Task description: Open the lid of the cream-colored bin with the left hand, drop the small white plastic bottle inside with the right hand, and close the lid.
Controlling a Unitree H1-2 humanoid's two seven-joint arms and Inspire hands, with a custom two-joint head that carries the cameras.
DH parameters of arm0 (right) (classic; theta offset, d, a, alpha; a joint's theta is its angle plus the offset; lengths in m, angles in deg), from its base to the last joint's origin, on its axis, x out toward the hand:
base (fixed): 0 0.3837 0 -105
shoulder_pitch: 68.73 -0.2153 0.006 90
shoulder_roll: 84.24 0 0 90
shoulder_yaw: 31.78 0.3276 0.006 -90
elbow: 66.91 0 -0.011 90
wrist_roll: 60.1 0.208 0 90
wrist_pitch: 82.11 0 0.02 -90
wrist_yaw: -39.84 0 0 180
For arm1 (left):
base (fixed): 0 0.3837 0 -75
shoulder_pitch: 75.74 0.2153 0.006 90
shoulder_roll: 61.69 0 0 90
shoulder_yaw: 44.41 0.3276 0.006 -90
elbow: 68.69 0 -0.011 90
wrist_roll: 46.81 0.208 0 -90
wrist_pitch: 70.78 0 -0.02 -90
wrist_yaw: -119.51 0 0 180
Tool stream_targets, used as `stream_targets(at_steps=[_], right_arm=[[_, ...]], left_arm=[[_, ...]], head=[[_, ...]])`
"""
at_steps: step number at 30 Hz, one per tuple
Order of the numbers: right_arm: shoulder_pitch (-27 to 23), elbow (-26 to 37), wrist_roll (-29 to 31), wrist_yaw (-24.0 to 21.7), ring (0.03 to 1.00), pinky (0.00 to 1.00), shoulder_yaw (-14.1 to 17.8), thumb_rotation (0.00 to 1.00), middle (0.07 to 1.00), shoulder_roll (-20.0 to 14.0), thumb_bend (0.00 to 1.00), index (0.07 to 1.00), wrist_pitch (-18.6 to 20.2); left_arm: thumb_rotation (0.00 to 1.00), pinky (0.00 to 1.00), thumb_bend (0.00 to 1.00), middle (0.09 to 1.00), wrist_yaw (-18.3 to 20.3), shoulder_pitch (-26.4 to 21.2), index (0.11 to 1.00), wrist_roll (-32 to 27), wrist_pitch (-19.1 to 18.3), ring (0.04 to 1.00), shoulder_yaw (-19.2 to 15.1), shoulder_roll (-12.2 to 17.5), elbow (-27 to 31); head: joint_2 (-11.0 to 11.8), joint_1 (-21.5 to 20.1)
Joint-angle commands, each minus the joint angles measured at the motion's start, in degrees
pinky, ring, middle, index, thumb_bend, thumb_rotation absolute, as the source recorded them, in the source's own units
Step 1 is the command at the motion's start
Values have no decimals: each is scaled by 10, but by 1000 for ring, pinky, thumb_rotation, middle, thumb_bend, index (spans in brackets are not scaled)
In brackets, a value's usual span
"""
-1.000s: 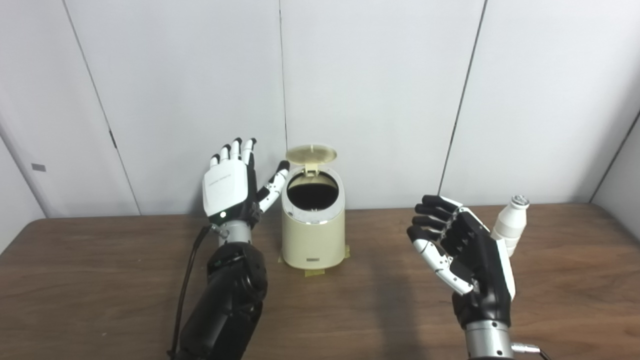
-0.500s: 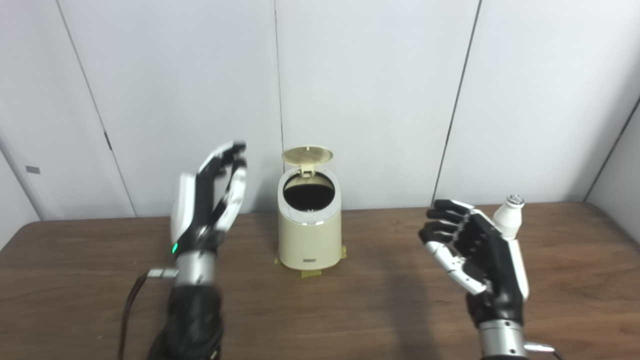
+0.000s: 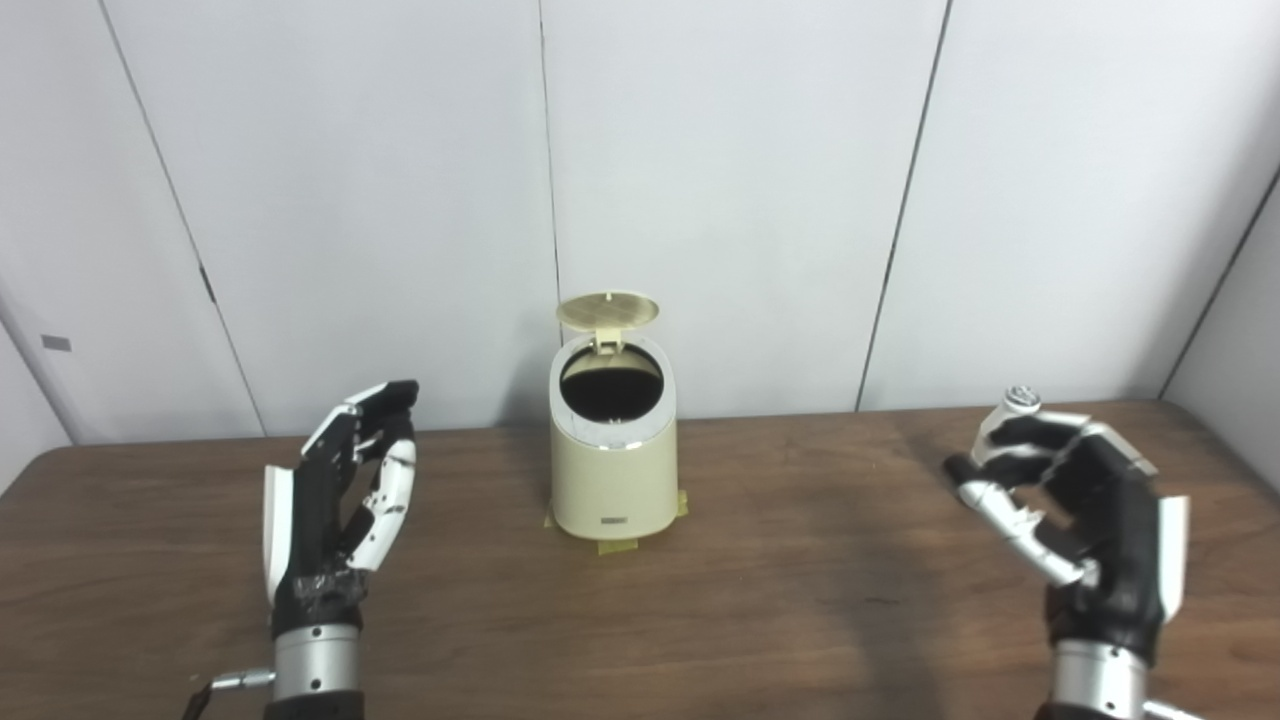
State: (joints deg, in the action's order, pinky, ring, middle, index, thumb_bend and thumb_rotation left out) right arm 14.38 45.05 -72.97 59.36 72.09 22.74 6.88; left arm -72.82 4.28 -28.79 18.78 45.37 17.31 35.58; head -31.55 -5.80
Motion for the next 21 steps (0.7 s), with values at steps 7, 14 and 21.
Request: stream_targets(at_steps=[7,14,21], right_arm=[[-31,-32,-12,23,802,748,29,206,826,-45,704,795,-39],[-37,-68,-4,28,850,800,35,234,865,-62,730,863,-29],[-42,-113,-21,44,795,788,36,233,860,-65,734,880,-31]], left_arm=[[676,696,211,752,-3,-2,729,16,6,762,-5,-11,22],[669,717,224,767,0,1,742,19,10,778,-4,-16,15],[684,709,238,770,0,-3,750,29,23,779,3,-12,2]], head=[[-2,-4],[-3,-7],[-2,-11]])
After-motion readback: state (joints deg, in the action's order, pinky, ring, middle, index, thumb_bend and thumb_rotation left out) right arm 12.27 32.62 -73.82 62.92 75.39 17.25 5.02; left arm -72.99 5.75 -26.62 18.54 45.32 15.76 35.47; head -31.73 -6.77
